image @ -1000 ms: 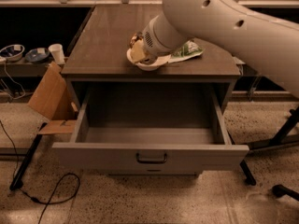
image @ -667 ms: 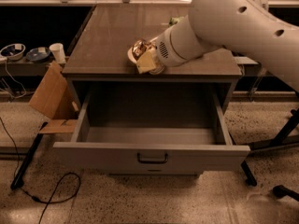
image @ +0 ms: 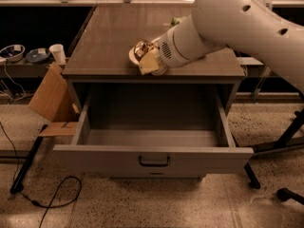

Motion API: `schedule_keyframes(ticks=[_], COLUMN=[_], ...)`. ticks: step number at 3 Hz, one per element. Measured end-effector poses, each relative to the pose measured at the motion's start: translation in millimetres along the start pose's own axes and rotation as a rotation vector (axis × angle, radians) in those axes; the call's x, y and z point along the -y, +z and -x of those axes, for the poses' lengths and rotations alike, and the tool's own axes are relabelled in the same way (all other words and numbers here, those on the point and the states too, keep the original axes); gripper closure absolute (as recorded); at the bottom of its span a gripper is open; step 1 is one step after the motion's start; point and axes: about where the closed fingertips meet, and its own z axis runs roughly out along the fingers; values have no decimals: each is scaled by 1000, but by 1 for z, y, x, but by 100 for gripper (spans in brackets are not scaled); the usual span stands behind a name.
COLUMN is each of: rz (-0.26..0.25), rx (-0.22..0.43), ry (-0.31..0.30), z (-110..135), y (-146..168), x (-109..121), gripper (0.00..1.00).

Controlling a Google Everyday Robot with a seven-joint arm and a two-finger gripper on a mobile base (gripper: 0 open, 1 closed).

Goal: Place orange can into top drawer

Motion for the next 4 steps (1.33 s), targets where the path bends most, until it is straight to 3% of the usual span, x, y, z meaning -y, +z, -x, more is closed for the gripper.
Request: schedule_keyframes(ticks=[1,3,4], rz=[40,78,102], rx=[5,52,2], ry=[-18,-17,15], z=[-10,-62,-89], y=[-2,-39,-17], x=[-6,-18,-13], gripper=[100,100,100])
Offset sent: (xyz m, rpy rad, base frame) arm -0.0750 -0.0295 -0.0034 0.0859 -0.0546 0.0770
